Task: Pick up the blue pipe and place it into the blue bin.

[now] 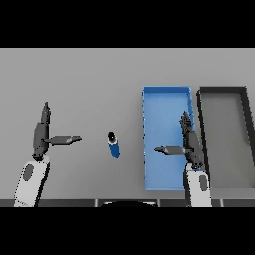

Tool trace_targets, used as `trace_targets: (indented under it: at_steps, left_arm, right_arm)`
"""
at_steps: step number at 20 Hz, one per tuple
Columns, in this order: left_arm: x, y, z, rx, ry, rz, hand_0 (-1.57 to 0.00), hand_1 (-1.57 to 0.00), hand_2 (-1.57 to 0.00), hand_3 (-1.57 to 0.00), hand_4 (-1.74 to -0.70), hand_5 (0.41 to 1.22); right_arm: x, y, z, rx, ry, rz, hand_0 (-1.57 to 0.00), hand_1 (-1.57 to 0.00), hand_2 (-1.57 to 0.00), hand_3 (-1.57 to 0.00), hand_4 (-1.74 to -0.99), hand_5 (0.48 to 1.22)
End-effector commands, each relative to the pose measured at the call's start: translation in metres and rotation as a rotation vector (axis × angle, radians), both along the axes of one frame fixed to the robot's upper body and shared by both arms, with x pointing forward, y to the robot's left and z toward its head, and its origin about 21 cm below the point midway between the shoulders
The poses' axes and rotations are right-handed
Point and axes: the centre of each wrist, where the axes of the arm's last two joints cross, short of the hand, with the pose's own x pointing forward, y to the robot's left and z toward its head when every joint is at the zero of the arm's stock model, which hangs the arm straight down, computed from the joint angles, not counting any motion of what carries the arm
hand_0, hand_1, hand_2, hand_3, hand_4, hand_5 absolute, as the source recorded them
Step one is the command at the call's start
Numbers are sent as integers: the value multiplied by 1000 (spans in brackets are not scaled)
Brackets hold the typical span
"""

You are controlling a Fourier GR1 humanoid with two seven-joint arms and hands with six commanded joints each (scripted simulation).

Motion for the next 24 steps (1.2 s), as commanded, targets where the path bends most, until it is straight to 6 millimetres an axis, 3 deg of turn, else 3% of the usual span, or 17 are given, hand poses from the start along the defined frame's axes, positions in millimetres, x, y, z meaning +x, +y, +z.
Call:
trace_targets:
  at_steps: [1, 6, 8, 13, 16, 20, 24]
  left_arm:
    - [0, 0, 0, 0, -5, 0, 1, 1, 1, 1, -1074, 591]
    - [-2, 3, 1, 6, -11, 1, 1, 1, 1, 1, -1074, 591]
    - [-6, 24, 14, 116, 3, -277, 1, 1, 1, 1, -1073, 590]
    - [-6, 38, 20, 152, 32, -412, 1, 1, 1, 1, -1080, 596]
    - [-8, 36, 18, 144, 42, -461, 1, 1, 1, 1, -1086, 605]
    - [-24, 22, 15, 122, 64, -641, 1, 1, 1, 1, -1102, 554]
    - [-35, -12, 11, 102, 97, -772, 1, 1, 1, 1, -1158, 497]
  right_arm:
    - [0, 0, 0, 1, -1, -1, 1, 1, 1, 1, -1225, 617]
    - [0, 2, 1, 2, 3, 3, 1, 1, 1, 1, -1225, 617]
    - [-13, -3, 6, -148, -85, 102, 1, 1, 1, 1, -1224, 618]
    - [-26, -2, 14, -262, -91, 133, 1, 1, 1, 1, -1203, 614]
    - [-28, 0, 12, -279, -61, 122, 1, 1, 1, 1, -1185, 597]
    - [-24, -4, 15, -283, -89, 137, 1, 1, 1, 1, -1198, 607]
    - [-24, -1, 14, -286, -85, 150, 1, 1, 1, 1, -1208, 612]
